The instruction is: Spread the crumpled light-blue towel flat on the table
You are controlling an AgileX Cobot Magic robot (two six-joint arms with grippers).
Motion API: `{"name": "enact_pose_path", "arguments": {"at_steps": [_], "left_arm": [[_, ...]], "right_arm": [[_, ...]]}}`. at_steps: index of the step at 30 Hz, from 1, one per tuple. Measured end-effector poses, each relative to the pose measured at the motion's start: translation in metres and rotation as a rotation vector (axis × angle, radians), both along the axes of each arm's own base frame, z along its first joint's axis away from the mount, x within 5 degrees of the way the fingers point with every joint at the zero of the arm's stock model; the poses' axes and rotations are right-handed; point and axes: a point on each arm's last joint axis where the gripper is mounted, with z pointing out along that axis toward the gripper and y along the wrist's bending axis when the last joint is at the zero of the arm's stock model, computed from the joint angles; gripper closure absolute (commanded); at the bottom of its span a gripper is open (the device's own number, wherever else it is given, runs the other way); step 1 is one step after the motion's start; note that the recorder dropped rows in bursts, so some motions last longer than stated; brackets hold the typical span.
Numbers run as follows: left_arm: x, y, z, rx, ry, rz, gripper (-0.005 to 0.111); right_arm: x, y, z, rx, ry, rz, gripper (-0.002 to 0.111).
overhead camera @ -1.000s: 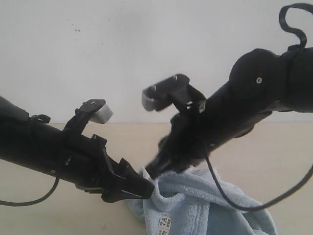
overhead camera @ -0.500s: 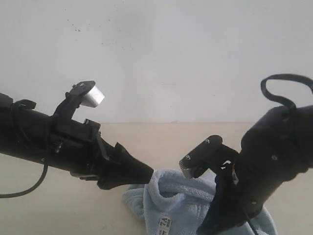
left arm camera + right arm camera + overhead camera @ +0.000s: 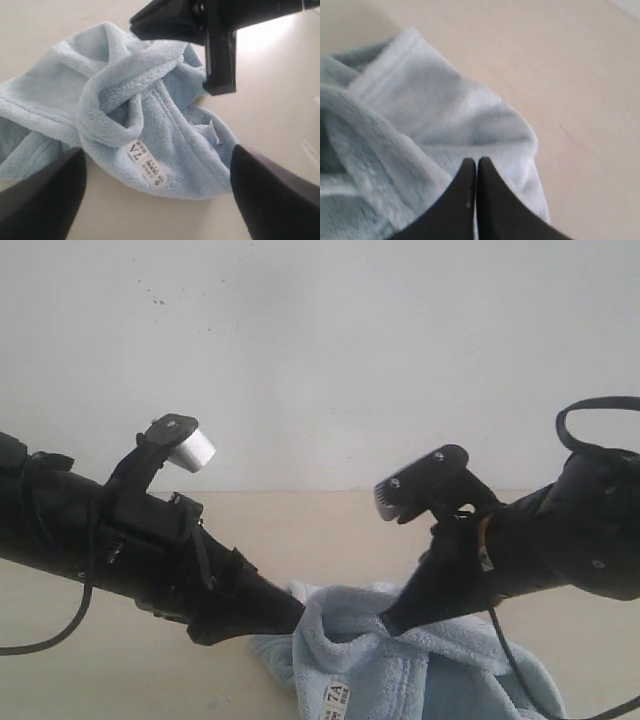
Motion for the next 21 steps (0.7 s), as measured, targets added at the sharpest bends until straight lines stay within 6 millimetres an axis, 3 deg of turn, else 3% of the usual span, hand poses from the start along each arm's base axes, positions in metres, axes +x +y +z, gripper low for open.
{"name": "enact_pose_path", "arguments": {"at_steps": [5,13,17,21], "left_arm": [[0.005,0.002,0.000,0.014,-0.032,0.051,0.032],[0.010,0.003,0.001,0.005,-0.047,0.113,0.032],[0.010,0.003,0.001,0.003,-0.042,0.117,0.032],[0.010,0.003,0.001,0.002,-0.040,0.113,0.032]], "right_arm": [[-0.018,-0.022,-0.003,-0.139,0.184,-0.111,0.108],[-0.030,-0.014,-0.031,-0.102,0.360,-0.047,0.108],[-0.020,-0.008,-0.046,-0.084,0.317,-0.023,0.108],[-0.006,0.003,-0.039,0.028,0.159,0.001,0.108]]}}
